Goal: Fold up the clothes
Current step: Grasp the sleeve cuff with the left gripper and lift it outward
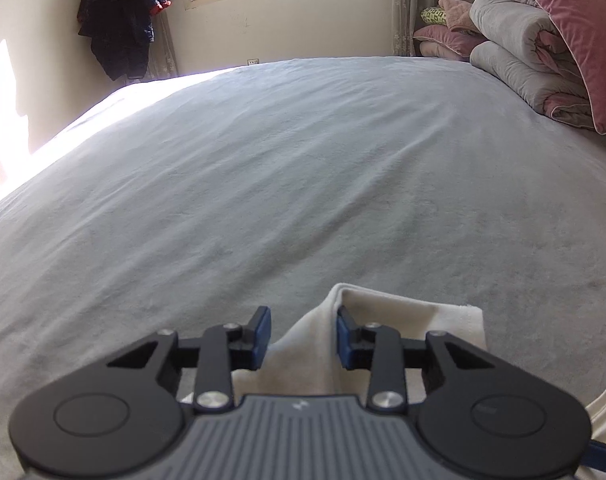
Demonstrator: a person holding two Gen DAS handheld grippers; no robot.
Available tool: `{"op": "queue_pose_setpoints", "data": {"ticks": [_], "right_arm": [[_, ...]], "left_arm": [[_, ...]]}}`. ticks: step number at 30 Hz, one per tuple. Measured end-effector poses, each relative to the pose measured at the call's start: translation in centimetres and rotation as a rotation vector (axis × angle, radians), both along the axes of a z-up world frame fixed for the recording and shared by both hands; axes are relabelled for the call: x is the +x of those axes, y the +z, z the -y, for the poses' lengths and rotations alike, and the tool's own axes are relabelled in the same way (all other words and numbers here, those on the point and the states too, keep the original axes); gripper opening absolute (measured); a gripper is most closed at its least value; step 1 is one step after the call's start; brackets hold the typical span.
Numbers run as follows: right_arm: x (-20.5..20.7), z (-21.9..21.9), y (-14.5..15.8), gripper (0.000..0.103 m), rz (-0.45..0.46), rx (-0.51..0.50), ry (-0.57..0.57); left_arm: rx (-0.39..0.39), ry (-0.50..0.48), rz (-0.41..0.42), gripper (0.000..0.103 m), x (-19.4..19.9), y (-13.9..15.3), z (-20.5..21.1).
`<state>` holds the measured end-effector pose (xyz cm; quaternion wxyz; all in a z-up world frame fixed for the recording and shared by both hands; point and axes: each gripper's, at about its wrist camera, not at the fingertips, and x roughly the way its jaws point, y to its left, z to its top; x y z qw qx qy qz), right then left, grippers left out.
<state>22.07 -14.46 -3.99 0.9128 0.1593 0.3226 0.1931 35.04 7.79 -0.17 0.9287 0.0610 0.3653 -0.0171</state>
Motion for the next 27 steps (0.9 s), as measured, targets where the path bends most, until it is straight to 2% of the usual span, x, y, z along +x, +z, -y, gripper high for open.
{"op": "queue_pose_setpoints", "data": {"ticks": [1,2,6,11,15,18,22,27], "right_arm": [[0.0,0.0,-0.1,0.048,0.004,0.007,0.001],[0.0,0.1,-0.2,0.048,0.007,0.015,0.002],[0.0,0.3,-0.4,0.048,0.007,0.033,0.006],[-0.1,0.1,-0.3,0.049,0.012,0.024,0.008],[-0.1,-0.3,-0.3,0.049,0.018,0.001,0.009],[-0.1,-0.7,-0.3,0.049,0.025,-0.019,0.009],[0.0,-0.9,-0.3,0.051,0.031,-0.033,0.012],[0.1,-1.1,-0.4,0.052,0.035,-0.046,0.014]], "left_arm": [[-0.012,0.005,0.004,0.013,-0.1,-0.1,-0.2],[-0.023,0.011,0.008,0.008,-0.3,-0.1,-0.4],[-0.05,0.076,0.102,0.006,-2.4,1.2,-2.1],[-0.131,0.229,0.234,0.006,-6.6,3.9,-6.7],[-0.116,0.369,0.299,0.006,-10.2,4.2,-11.3],[-0.091,0.472,0.322,0.006,-12.7,3.9,-14.9],[-0.102,0.56,0.305,0.006,-15.8,2.9,-18.7],[-0.058,0.615,0.239,0.006,-18.5,0.3,-20.3]]}}
